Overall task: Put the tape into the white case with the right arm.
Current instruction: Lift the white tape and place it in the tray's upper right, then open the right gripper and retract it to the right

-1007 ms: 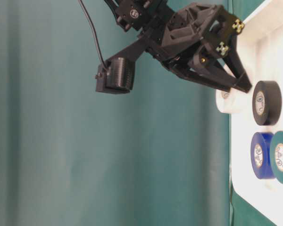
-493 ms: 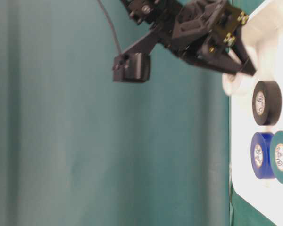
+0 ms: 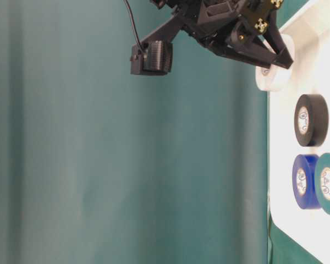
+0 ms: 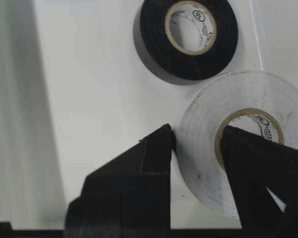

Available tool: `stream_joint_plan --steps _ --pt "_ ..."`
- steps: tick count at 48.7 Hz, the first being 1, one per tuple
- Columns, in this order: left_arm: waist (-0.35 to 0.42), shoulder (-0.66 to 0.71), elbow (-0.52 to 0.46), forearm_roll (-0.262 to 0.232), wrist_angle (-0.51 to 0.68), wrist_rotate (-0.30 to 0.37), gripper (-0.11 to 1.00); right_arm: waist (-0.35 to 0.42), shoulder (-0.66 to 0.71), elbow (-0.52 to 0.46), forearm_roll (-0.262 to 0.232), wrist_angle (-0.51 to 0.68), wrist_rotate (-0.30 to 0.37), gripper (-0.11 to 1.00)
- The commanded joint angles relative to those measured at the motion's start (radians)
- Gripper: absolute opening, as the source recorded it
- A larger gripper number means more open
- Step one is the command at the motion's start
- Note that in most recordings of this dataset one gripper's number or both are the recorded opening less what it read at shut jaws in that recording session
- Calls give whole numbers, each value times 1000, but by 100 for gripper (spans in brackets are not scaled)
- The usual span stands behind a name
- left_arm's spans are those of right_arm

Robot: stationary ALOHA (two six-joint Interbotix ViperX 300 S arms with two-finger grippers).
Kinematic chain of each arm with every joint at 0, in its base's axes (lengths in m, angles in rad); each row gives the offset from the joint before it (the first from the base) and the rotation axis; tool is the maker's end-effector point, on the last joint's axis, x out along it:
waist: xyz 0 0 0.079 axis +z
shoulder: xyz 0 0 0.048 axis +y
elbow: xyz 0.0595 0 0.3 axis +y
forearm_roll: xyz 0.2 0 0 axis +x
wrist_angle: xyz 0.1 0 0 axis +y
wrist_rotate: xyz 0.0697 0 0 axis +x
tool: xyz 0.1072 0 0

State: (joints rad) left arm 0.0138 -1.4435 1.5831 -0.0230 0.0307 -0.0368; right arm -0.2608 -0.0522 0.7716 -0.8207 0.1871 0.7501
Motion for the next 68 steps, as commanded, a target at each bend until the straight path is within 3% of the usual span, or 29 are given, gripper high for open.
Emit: stream_joint_plan --steps 1,18,23,30,46,68 --pt "2 9 -14 -2 -5 2 0 -5 -17 -15 -3 -25 0 2" --pt "0 8 -12 -2 -5 2 0 -44 -3 -11 -3 -49 5 5" --pt "0 8 -14 -2 -5 2 0 -44 -3 -11 -3 -46 6 27" --pt "2 8 -12 -2 -5 2 0 -44 -5 -5 -3 -44 6 69" --pt "2 9 -12 -2 -5 2 0 -46 -28 34 -3 -44 6 66" --pt "2 8 -12 0 -5 2 0 -44 -298 295 2 -57 11 66"
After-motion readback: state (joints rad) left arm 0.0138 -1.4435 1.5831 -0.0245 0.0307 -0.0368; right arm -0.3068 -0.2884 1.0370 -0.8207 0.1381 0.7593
